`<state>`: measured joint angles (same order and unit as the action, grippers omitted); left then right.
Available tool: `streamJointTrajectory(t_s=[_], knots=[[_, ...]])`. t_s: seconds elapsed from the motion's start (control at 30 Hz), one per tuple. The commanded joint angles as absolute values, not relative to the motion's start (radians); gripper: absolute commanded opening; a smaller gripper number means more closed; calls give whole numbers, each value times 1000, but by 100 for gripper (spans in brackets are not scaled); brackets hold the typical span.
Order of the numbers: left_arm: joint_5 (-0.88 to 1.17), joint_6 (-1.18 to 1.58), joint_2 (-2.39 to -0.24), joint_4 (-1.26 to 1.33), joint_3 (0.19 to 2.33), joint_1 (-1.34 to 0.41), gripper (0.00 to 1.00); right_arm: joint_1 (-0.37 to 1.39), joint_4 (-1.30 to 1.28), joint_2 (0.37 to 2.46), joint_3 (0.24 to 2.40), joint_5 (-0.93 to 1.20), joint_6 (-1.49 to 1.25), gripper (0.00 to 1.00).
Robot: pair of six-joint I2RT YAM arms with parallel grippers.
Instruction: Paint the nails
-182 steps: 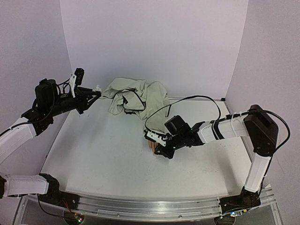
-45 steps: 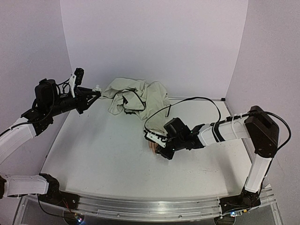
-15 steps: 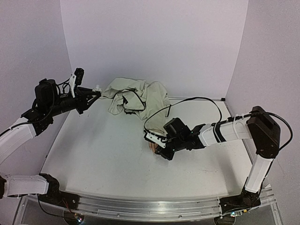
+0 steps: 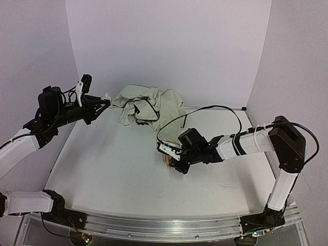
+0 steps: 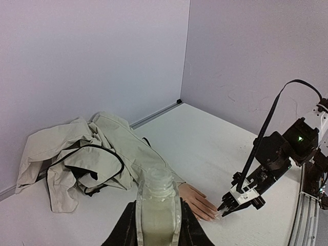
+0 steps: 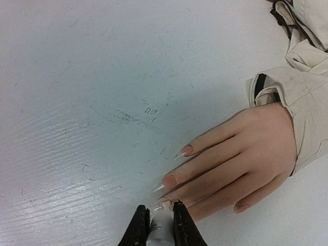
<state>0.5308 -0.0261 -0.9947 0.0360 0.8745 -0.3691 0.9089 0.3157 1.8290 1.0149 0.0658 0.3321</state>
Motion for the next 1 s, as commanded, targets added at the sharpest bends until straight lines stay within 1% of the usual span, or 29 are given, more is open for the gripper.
streamJointTrajectory(t_s=[0.0,0.4,0.97], knots=[[545,-26,-969,109,878,-362,0,914,321,1836,1059,36,332,0],[546,-25,-965,109,878,-362,0,914,284,1831,1033,88,325,0],[547,-26,-963,109,876,-362,0,916,270,1822,1015,88,310,0]])
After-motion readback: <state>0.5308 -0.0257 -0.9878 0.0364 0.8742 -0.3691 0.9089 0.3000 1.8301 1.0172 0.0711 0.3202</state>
